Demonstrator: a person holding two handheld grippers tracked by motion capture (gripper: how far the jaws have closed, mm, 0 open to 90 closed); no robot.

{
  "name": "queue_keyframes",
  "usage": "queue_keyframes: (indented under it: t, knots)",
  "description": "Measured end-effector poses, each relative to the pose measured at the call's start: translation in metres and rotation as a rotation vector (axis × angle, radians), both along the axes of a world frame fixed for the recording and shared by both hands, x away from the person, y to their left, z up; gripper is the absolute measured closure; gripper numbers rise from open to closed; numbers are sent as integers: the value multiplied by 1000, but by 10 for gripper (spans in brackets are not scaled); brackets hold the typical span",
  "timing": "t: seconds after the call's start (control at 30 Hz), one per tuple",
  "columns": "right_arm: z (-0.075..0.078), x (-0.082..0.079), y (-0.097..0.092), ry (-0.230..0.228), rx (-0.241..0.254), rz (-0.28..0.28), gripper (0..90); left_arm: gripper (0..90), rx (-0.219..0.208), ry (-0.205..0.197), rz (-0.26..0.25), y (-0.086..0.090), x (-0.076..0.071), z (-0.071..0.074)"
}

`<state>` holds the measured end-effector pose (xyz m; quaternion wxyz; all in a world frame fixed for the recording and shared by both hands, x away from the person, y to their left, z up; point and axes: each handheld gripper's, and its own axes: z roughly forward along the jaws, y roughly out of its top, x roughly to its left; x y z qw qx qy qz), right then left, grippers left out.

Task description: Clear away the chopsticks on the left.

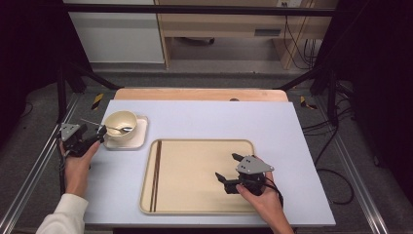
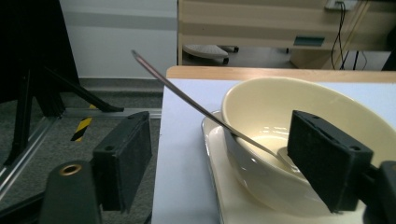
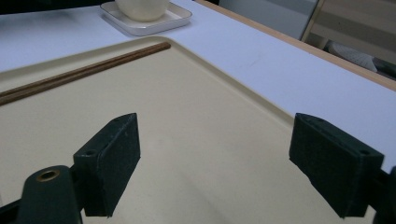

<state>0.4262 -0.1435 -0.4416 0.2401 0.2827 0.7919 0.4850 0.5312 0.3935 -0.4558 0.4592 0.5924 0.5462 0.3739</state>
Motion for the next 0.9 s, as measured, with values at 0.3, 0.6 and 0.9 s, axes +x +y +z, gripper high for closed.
queue_keyframes:
  t: [0.3, 0.6, 0.9]
  knots:
    - [-3, -1, -6, 4, -10, -16, 171, 294, -49, -5, -2, 9, 11, 4]
    - [-7, -1, -2, 18, -31, -10, 174, 409, -56, 6, -21, 9, 20, 7]
    - [-7, 0, -1, 25, -27, -11, 180, 493, -69, 18, -27, 10, 22, 3]
